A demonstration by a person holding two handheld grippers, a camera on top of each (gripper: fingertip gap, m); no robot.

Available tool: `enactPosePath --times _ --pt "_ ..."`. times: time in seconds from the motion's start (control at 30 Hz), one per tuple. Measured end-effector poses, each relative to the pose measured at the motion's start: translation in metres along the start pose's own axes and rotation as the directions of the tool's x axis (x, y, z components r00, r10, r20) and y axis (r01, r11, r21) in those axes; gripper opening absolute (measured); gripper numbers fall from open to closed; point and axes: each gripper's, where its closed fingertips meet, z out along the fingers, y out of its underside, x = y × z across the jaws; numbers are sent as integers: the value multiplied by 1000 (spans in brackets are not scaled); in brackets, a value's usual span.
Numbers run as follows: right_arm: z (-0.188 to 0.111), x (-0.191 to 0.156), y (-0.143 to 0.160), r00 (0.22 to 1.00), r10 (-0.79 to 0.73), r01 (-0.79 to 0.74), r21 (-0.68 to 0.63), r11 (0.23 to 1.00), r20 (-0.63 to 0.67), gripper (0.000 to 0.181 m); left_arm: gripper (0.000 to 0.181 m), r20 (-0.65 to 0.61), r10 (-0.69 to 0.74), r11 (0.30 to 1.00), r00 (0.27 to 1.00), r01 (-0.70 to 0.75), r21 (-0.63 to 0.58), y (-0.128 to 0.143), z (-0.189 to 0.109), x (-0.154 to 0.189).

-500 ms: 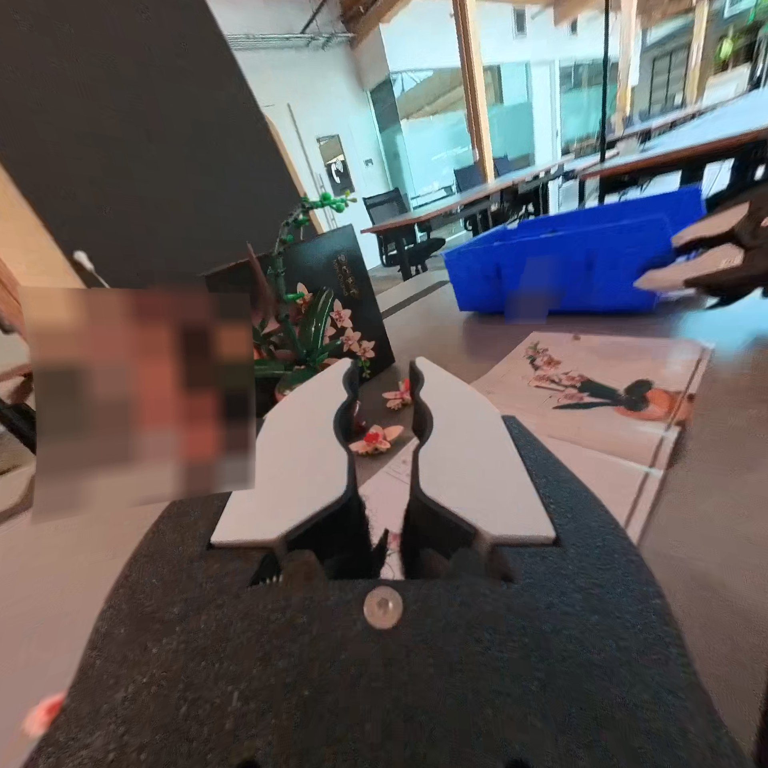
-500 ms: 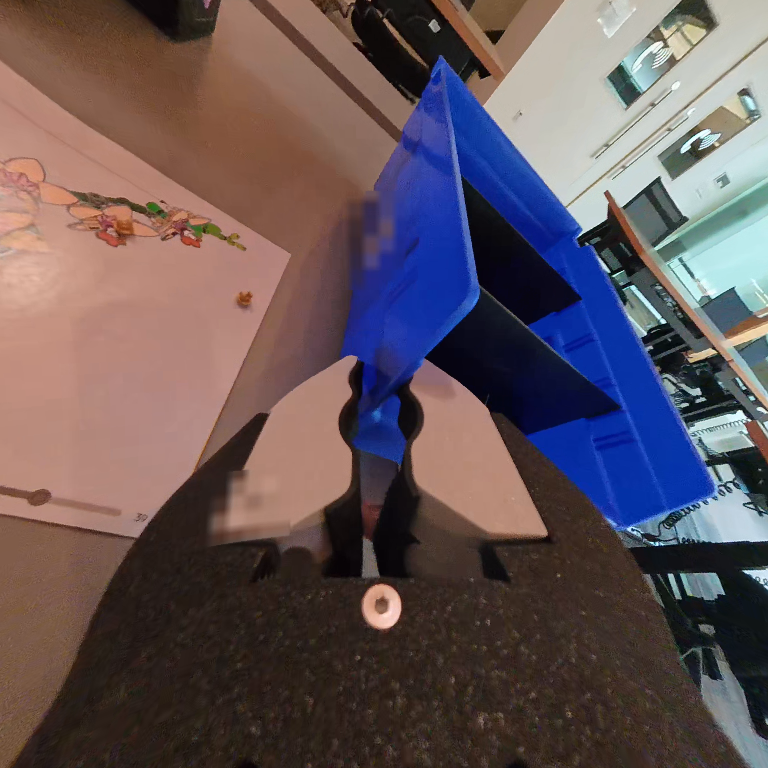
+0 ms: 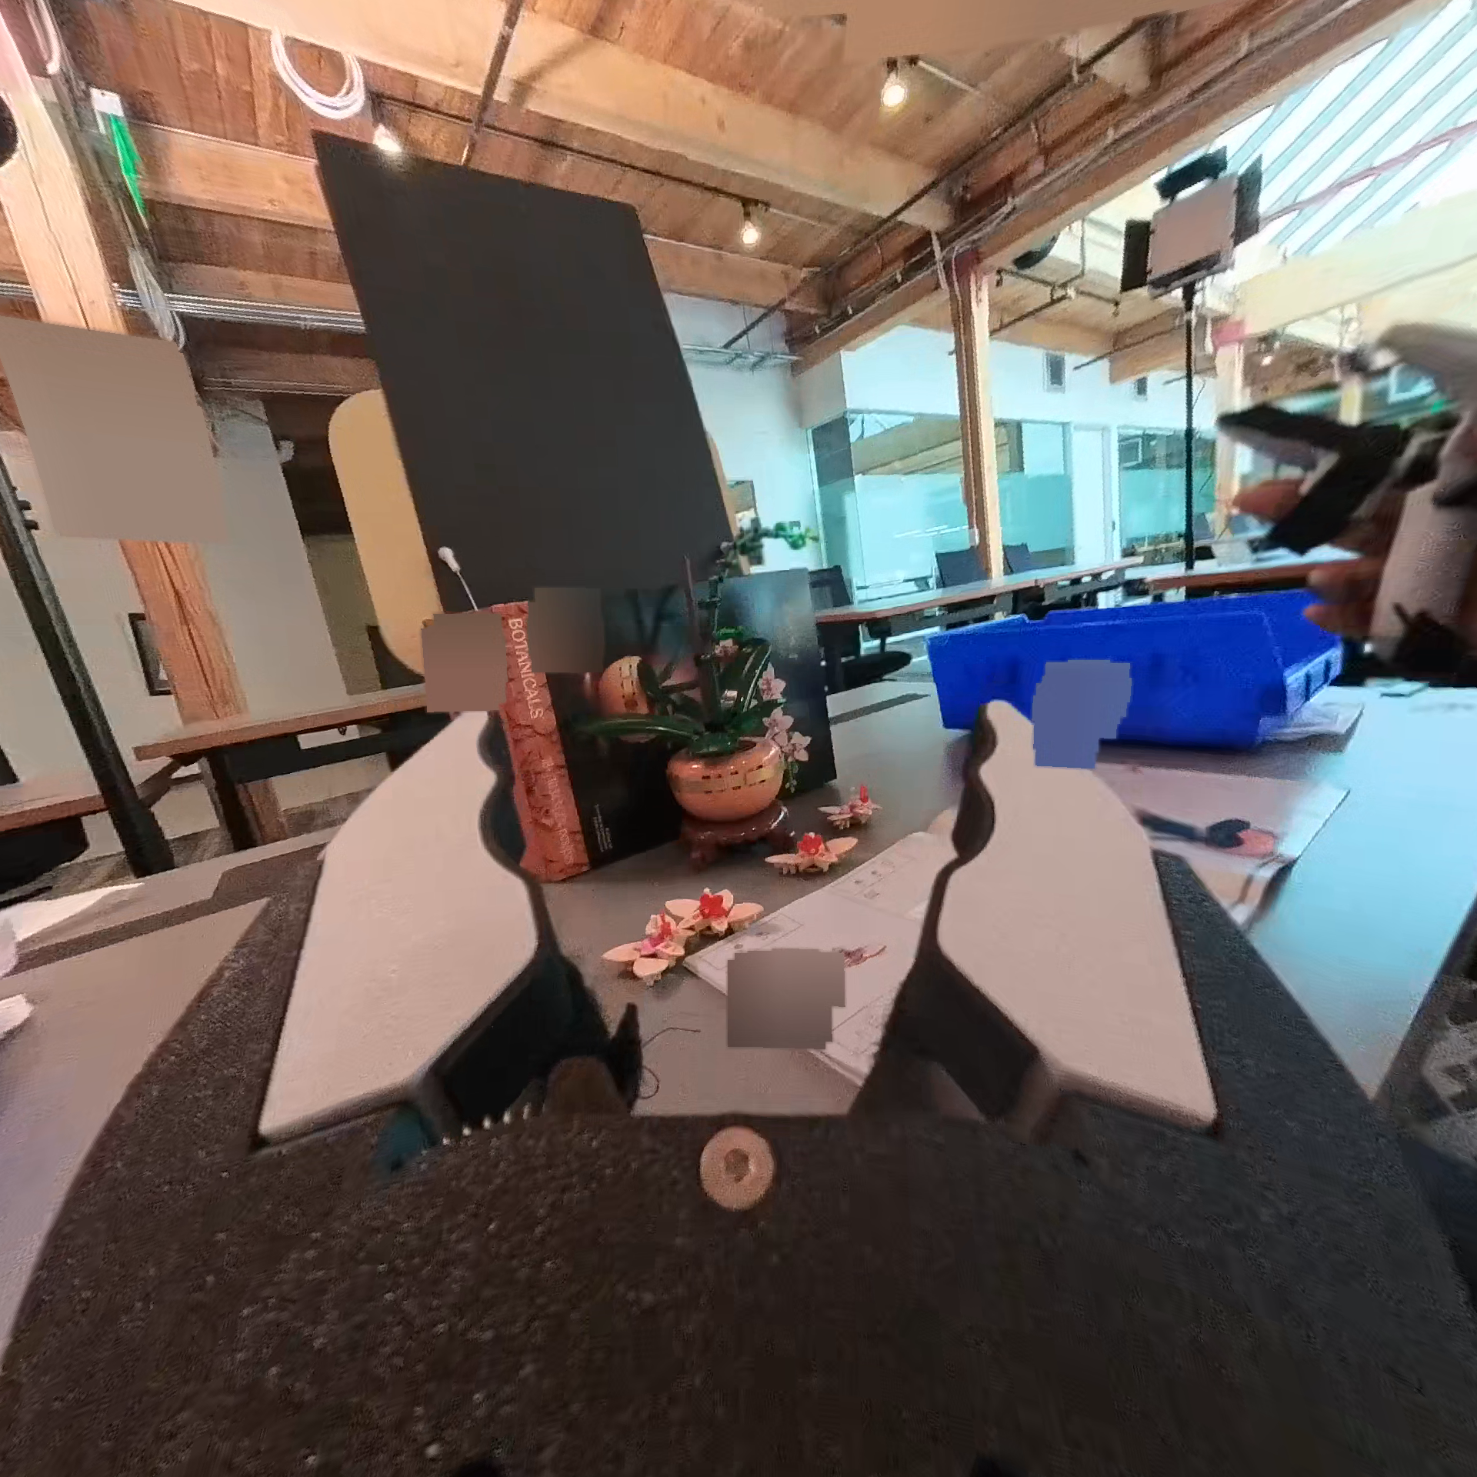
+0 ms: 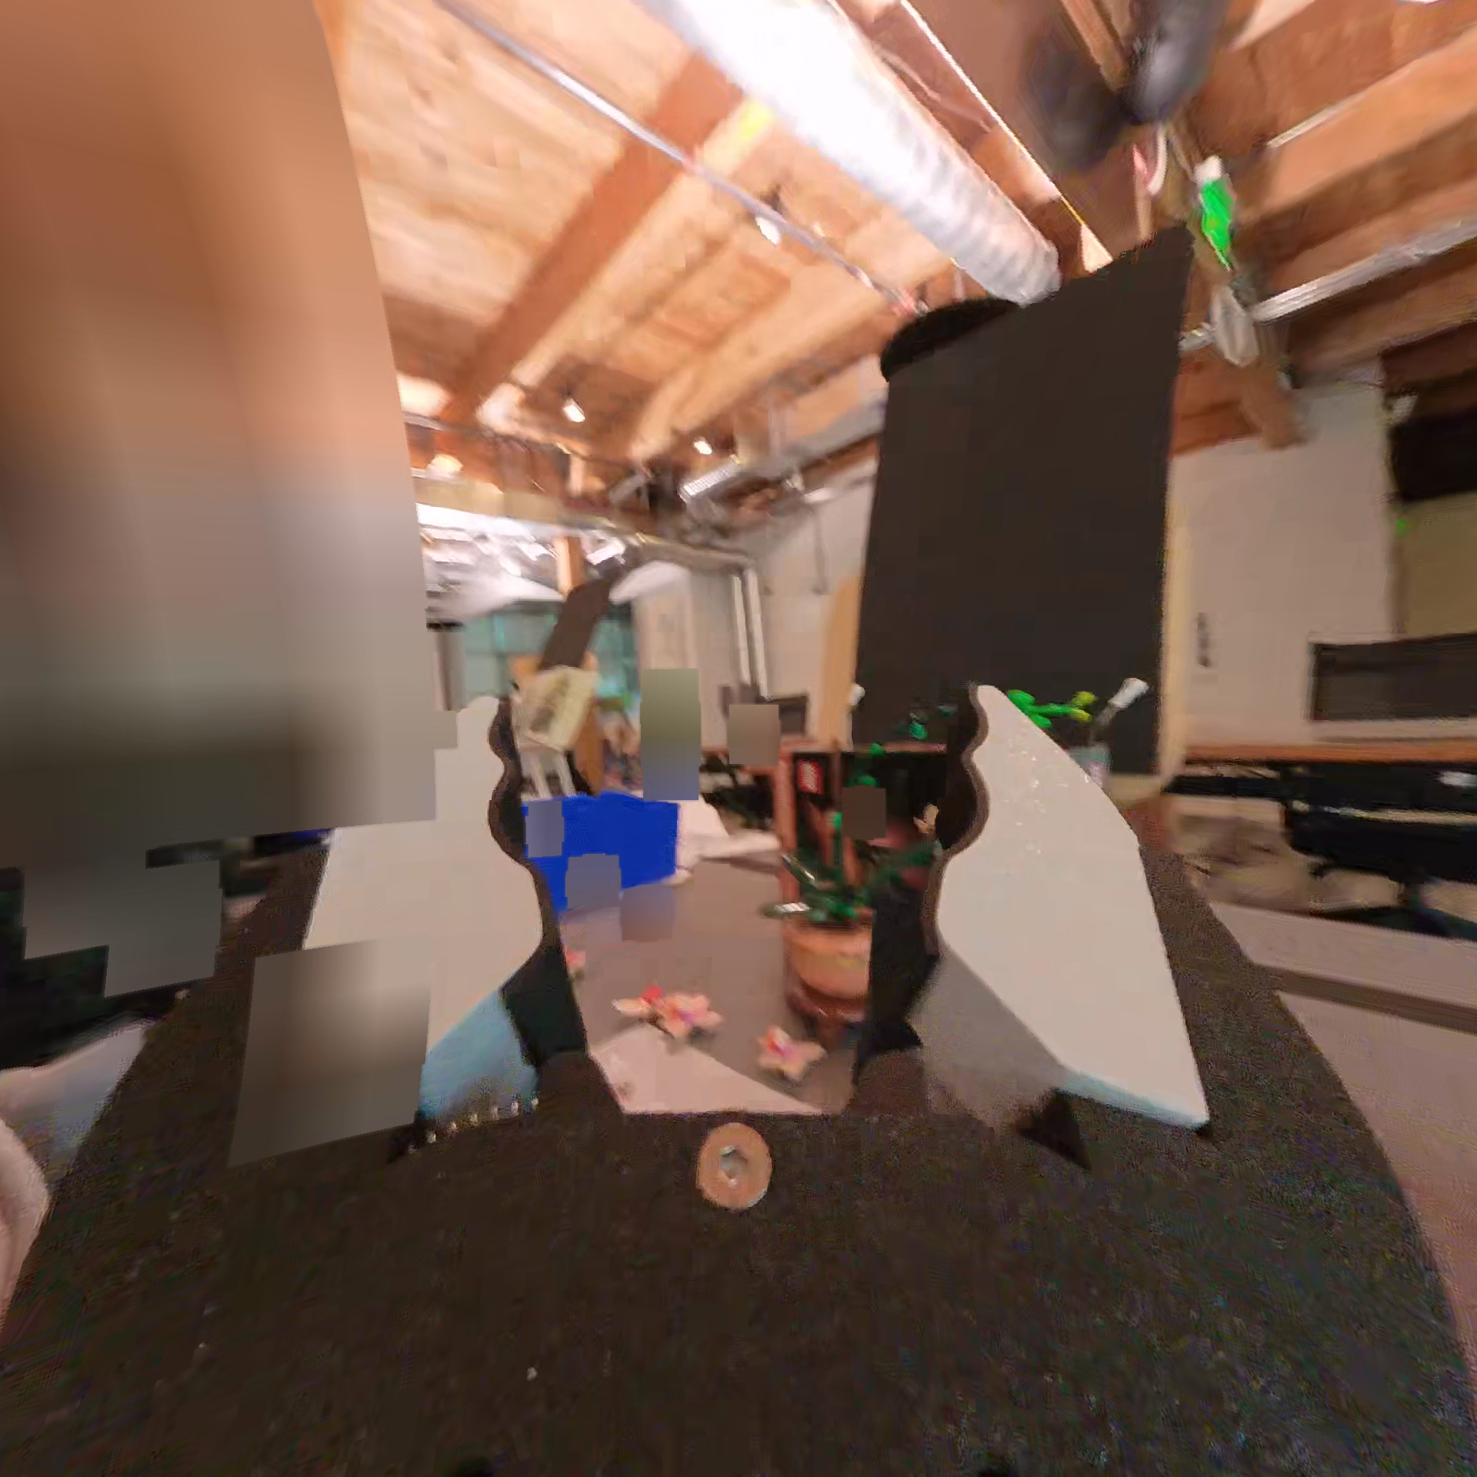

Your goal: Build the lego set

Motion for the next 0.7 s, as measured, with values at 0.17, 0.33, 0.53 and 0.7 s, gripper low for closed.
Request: enactPosePath --times 0.17,0.33,0.53,0.7 --pt "24 -54 41 958 39 -52 40 998 284 106 96 -43 -1 998 999 -1 -56 16 5 8" --pt "20 -38 86 965 -16 3 50 999 261 110 111 -24 -19 994 1000 16 -108 26 5 2" --pt "3 -14 78 959 -261 247 130 960 108 118 134 -11 -112 992 994 111 -64 22 2 -11" --pt "1 -20 71 952 -295 277 176 945 81 124 126 0 -68 997 998 68 -25 19 0 -15"
